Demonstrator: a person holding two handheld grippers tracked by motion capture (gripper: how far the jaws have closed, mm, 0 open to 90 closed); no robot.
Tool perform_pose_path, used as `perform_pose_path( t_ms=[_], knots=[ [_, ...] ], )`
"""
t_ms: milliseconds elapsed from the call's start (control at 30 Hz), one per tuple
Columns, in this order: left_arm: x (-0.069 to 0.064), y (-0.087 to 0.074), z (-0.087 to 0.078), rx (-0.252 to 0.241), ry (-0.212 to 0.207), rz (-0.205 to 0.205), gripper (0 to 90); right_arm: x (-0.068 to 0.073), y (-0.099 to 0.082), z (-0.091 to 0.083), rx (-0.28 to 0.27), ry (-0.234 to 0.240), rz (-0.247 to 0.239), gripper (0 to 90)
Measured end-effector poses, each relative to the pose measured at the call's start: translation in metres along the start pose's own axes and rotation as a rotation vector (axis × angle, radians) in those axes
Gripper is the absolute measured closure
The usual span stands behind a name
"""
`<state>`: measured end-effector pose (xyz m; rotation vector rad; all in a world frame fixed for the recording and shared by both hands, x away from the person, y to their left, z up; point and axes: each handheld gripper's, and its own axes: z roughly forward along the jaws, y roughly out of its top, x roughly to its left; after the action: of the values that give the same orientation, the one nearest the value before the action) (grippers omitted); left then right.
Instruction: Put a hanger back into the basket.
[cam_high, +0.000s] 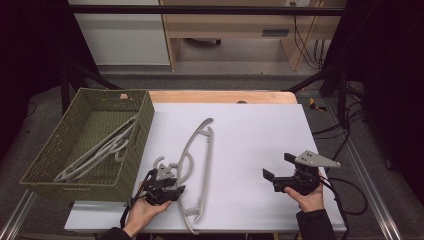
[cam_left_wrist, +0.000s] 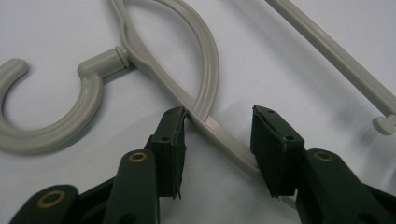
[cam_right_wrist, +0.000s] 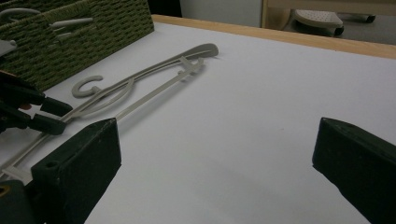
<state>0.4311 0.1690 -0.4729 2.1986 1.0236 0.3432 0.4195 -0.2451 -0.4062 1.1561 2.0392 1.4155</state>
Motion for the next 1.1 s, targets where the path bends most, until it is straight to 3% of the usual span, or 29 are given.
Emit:
perform_pose_path(
  t_ms=[367, 467, 767, 867, 1100],
  knots=[
    [0.001, 0.009, 0.008, -0.001, 0.053, -0.030, 61.1, 0.000, 0.000, 0.000, -0.002, 0.004, 0.003, 1.4],
    [0.002, 0.011, 0.009, 0.009, 0.068, -0.016, 61.8, 0.001, 0.000, 0.000, -0.001, 0.002, 0.000, 1.5],
    [0.004, 0.014, 0.013, -0.004, 0.060, -0.044, 57.5, 0.001, 0.001, -0.001, -0.003, 0.004, -0.001, 1.4],
    [0.002, 0.015, 0.014, 0.011, 0.079, -0.016, 57.2, 0.001, 0.000, 0.001, 0.000, 0.006, 0.000, 1.4],
    [0.004, 0.021, 0.014, 0.053, 0.056, 0.007, 58.6, 0.001, 0.001, -0.001, -0.007, 0.008, 0.000, 1.4]
  ],
)
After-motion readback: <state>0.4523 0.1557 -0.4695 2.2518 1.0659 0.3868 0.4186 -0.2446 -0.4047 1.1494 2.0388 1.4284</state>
